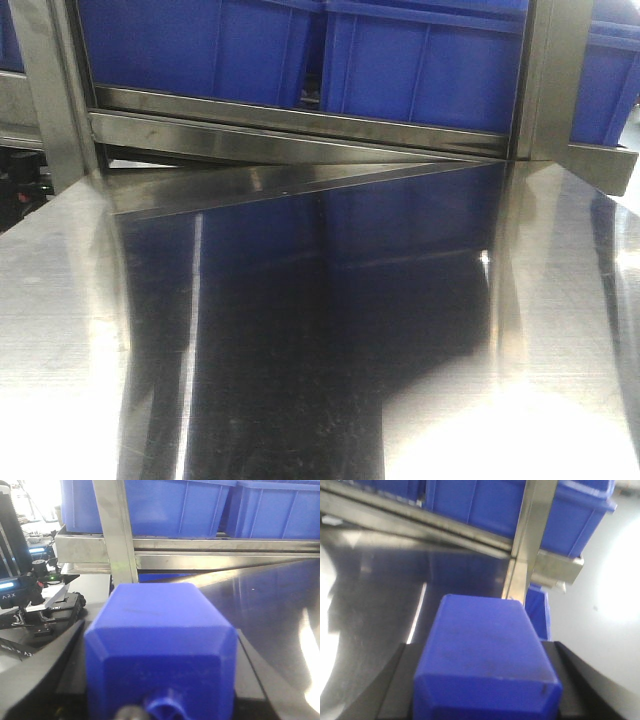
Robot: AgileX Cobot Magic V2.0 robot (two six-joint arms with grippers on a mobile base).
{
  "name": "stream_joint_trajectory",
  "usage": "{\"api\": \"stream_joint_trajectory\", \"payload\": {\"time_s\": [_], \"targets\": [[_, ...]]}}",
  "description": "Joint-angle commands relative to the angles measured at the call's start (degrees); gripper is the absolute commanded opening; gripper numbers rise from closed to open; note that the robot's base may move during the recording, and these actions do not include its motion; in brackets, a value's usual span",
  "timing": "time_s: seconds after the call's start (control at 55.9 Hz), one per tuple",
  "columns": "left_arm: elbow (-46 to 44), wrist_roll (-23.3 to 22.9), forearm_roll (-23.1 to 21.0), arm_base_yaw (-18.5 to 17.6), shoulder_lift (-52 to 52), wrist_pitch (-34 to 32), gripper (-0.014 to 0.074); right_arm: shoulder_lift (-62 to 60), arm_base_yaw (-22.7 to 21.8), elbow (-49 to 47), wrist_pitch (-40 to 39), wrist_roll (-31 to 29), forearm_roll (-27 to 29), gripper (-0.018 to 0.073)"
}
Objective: Pick and sort blue part to right shelf
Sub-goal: 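Lift the blue part with the right gripper, holding both parts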
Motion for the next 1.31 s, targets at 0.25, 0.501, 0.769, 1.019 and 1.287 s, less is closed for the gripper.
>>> {"api": "stream_joint_trajectory", "payload": {"time_s": [0.25, 0.501, 0.769, 1.019, 1.287], "targets": [[-1.47, -0.33, -0.04, 0.11, 0.79, -5.09, 0.0376, -2.43, 0.0, -1.48, -5.5, -0.62, -1.49, 0.0209], [-1.47, -0.33, -0.04, 0.11, 0.79, -5.09, 0.0376, -2.43, 0.0, -1.48, -4.35, -0.62, -0.91, 0.0209], [-1.47, -0.33, -0.04, 0.11, 0.79, -5.09, 0.0376, -2.43, 0.0, -1.48, -4.14, -0.62, -0.91, 0.0209], [-1.47, -0.33, -0.04, 0.11, 0.79, -5.09, 0.0376, -2.43, 0.0, -1.48, -4.14, -0.62, -0.91, 0.0209], [-1.47, -0.33, -0.04, 0.11, 0.79, -5.09, 0.0376, -2.43, 0.0, -1.48, -4.14, -0.62, -0.91, 0.0209]]}}
